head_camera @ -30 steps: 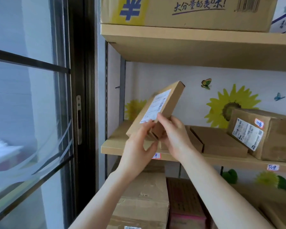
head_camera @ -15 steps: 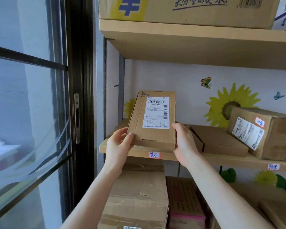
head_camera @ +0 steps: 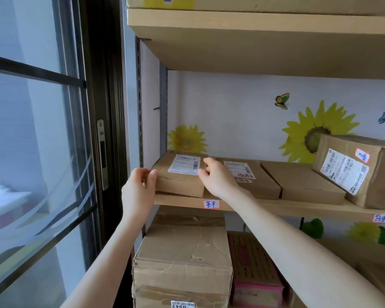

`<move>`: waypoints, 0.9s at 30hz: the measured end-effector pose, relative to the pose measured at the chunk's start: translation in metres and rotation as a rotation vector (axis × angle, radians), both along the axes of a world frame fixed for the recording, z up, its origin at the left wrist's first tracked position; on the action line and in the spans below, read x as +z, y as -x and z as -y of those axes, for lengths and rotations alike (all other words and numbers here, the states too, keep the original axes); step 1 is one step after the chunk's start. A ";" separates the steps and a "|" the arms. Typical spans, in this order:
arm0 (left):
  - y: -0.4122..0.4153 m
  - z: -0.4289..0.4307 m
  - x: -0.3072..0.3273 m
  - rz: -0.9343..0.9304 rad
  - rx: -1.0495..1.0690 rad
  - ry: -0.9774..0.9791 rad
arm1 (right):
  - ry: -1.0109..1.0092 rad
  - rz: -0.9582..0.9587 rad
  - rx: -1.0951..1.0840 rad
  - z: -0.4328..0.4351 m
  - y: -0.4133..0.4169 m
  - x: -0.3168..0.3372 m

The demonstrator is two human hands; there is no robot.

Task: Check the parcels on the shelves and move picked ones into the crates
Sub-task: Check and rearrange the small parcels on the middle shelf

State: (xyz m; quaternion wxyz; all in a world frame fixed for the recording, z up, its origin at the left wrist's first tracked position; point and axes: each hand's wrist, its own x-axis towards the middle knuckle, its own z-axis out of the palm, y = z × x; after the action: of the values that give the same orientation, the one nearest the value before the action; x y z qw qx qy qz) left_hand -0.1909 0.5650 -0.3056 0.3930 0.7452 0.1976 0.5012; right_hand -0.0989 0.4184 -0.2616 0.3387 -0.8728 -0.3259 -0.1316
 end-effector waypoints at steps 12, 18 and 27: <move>-0.010 -0.014 -0.008 -0.080 0.045 -0.003 | 0.284 0.227 -0.150 -0.015 -0.013 -0.006; -0.009 -0.011 -0.008 -0.054 0.035 0.002 | 0.225 0.220 -0.144 -0.016 -0.016 -0.010; -0.019 0.053 0.016 0.098 -0.057 -0.448 | -0.190 0.125 -0.235 0.073 -0.033 0.006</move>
State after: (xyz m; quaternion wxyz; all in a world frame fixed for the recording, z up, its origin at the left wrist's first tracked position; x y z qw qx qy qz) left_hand -0.1721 0.5117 -0.2892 0.2410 0.7939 0.0409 0.5568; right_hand -0.0662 0.3456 -0.2561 0.3811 -0.8590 -0.2282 -0.2546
